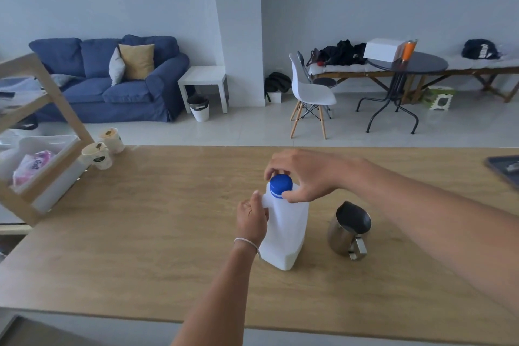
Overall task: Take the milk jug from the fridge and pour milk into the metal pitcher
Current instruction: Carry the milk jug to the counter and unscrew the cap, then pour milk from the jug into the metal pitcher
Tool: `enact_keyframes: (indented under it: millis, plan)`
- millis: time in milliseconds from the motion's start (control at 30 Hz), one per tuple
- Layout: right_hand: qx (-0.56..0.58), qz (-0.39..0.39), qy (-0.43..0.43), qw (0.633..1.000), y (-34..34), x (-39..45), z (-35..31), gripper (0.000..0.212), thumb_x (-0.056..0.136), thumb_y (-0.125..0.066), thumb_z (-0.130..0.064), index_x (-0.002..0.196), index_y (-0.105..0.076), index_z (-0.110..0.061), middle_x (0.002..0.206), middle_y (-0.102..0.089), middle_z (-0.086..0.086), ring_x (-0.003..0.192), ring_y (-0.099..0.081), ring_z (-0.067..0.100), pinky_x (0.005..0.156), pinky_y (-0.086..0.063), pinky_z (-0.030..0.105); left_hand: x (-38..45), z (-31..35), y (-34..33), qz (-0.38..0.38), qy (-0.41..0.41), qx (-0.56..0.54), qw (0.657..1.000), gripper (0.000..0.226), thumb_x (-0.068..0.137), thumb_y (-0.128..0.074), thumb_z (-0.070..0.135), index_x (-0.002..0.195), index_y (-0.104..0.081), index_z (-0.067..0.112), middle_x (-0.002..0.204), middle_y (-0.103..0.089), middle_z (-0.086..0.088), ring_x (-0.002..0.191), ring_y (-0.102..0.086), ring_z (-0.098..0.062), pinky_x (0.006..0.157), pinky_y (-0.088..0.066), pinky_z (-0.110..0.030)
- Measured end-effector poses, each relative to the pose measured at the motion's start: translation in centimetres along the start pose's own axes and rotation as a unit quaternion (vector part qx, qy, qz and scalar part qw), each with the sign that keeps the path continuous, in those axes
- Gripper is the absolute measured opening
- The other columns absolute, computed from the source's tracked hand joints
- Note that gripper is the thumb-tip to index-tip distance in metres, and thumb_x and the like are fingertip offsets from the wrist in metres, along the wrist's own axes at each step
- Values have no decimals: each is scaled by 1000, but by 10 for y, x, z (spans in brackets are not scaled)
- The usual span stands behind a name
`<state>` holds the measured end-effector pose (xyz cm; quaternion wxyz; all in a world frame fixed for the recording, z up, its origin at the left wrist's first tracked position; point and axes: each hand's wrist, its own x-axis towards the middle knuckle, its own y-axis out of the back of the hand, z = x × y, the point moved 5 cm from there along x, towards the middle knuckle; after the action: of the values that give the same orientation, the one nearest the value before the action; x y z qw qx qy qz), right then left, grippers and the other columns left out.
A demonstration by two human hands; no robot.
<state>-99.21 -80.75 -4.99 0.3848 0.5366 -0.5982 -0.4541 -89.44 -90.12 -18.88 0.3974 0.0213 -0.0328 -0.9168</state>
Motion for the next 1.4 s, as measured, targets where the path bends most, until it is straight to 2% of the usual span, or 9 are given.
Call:
enact_keyframes:
  millis: [167, 400, 533, 667, 767, 967, 1067, 1200, 1400]
  plan:
    - [71, 19, -7, 997, -6, -3, -11, 38, 80, -70, -27, 117, -61, -33, 112, -60, -16, 103, -53, -2, 86, -47, 21, -2, -2, 1, 2, -14, 1, 1000, 48, 91, -37, 42, 53, -23, 17, 48, -22, 1, 48, -21, -18, 51, -19, -30]
    - [-54, 55, -118, 990, -9, 2, 0, 56, 76, -59, -77, 104, -65, -29, 104, -61, -12, 95, -57, 12, 85, -53, 36, -1, -3, 1, -7, -10, 8, 1000, 48, 90, -36, 47, 50, -22, 24, 46, -21, 6, 49, -19, -18, 52, -17, -33]
    - [-42, 33, -92, 994, -8, 2, -3, 42, 82, -64, -65, 101, -69, -27, 98, -63, -12, 92, -57, 14, 83, -53, 36, -3, 0, 2, -9, -15, 5, 1000, 49, 92, -36, 45, 50, -21, 25, 46, -20, 6, 50, -18, -18, 53, -16, -34]
    - [59, 96, -88, 990, 3, -4, -2, 39, 86, -72, -48, 118, -69, -28, 106, -61, -15, 90, -54, 3, 81, -44, 20, -1, -2, 1, -2, -13, 11, 1000, 49, 92, -36, 45, 54, -22, 18, 48, -25, 2, 53, -23, -21, 55, -21, -36]
    - [165, 159, -125, 965, 1, -16, 11, 42, 86, -76, -42, 124, -66, -29, 111, -65, -15, 87, -57, -6, 73, -40, 12, 0, -3, 1, 0, -15, 12, 1000, 49, 93, -35, 44, 53, -23, 18, 47, -26, 2, 53, -24, -20, 56, -22, -35]
    - [263, 240, -222, 908, -23, -42, 55, 37, 92, -68, -40, 127, -64, -27, 114, -65, -13, 92, -62, 4, 73, -47, 20, 0, -3, 2, 7, -12, 20, 1000, 53, 92, -35, 45, 53, -22, 11, 50, -27, -5, 55, -26, -21, 58, -23, -35]
    - [216, 265, -287, 895, -32, -68, 91, 37, 95, -66, -35, 130, -61, -23, 122, -62, -9, 95, -60, 6, 73, -43, 16, -1, 0, 2, 9, -19, 29, 999, 50, 92, -34, 44, 51, -22, 18, 48, -26, -1, 52, -24, -20, 55, -22, -32]
    - [149, 270, -374, 875, -56, -101, 141, 40, 94, -66, -26, 132, -61, -18, 132, -60, 2, 114, -58, 20, 91, -44, 30, -1, -2, 1, 12, -16, 33, 999, 49, 92, -33, 45, 50, -22, 23, 48, -26, 0, 55, -25, -21, 57, -23, -36]
    - [117, 272, -487, 822, -96, -142, 188, 40, 93, -66, -19, 132, -60, -14, 131, -59, 10, 115, -59, 31, 88, -44, 33, -3, -2, -5, 7, -9, 39, 999, 50, 92, -33, 44, 47, -22, 26, 45, -26, 5, 52, -25, -20, 58, -23, -36]
